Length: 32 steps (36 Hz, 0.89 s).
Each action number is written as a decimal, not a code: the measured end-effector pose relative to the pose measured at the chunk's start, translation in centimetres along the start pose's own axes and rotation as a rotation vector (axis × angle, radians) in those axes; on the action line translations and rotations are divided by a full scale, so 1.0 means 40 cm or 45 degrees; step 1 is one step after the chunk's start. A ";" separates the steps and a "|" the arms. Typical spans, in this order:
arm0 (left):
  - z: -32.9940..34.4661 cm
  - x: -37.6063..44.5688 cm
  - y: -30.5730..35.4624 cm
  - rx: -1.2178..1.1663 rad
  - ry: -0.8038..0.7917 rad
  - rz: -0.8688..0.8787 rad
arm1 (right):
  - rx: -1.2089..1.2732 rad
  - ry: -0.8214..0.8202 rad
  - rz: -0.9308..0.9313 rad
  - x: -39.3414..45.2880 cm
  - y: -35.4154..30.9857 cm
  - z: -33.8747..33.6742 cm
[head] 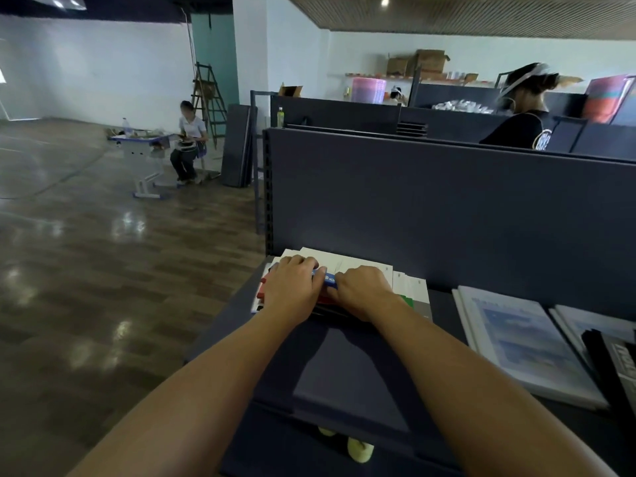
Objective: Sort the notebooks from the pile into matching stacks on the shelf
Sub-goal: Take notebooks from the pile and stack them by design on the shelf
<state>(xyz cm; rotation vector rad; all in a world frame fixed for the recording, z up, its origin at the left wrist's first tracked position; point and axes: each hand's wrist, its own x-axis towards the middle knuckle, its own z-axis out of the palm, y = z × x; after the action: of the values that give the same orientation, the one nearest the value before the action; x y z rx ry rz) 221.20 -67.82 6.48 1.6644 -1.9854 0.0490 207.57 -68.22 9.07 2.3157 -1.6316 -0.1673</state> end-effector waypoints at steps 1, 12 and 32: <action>0.000 0.002 0.000 -0.002 0.003 0.002 | 0.000 0.014 -0.024 -0.001 -0.002 0.003; -0.022 0.007 0.013 -0.063 -0.008 0.048 | -0.094 0.180 -0.058 -0.042 0.044 0.036; 0.032 -0.040 0.332 -0.257 -0.149 0.434 | -0.262 0.394 0.346 -0.471 0.352 0.031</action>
<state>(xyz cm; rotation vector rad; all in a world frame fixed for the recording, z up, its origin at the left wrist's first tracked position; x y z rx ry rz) 208.62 -63.73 8.83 1.2165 -2.2605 -0.1230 188.05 -55.18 10.79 1.8412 -1.6596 0.0769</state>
